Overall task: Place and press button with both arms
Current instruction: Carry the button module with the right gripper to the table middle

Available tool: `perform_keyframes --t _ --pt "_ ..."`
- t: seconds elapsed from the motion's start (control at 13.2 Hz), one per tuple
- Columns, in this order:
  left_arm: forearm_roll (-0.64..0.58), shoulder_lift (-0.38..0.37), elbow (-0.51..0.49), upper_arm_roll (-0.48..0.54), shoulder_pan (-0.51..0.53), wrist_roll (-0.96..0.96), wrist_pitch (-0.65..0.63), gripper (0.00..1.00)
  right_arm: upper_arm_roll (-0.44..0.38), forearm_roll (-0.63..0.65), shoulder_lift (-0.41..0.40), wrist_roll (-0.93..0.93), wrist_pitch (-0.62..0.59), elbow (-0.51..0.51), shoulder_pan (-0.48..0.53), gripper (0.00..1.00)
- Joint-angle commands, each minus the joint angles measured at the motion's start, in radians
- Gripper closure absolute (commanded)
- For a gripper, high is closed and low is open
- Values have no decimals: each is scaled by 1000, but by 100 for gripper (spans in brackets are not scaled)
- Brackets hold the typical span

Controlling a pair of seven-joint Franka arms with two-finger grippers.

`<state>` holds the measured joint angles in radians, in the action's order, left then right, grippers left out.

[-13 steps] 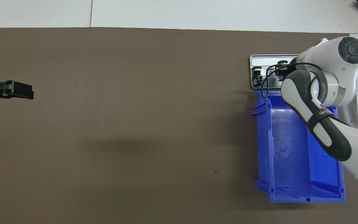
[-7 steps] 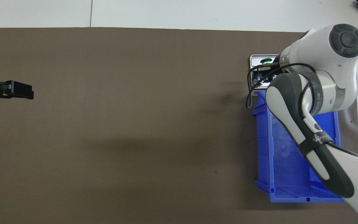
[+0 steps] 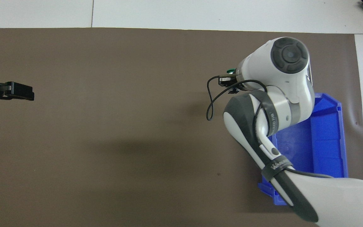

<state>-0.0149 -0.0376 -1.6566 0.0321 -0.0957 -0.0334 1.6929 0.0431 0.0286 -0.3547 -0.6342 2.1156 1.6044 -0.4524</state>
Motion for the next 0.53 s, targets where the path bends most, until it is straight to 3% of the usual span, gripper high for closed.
perform_keyframes --t 0.0,0.46 --pt "-19 -28 -31 -1 2 3 4 0 0 14 -65 -268 -16 -76 -63 100" --pt "-17 -28 -31 -1 2 3 4 0 -2 19 -219 -1018 -16 -251 -163 100"
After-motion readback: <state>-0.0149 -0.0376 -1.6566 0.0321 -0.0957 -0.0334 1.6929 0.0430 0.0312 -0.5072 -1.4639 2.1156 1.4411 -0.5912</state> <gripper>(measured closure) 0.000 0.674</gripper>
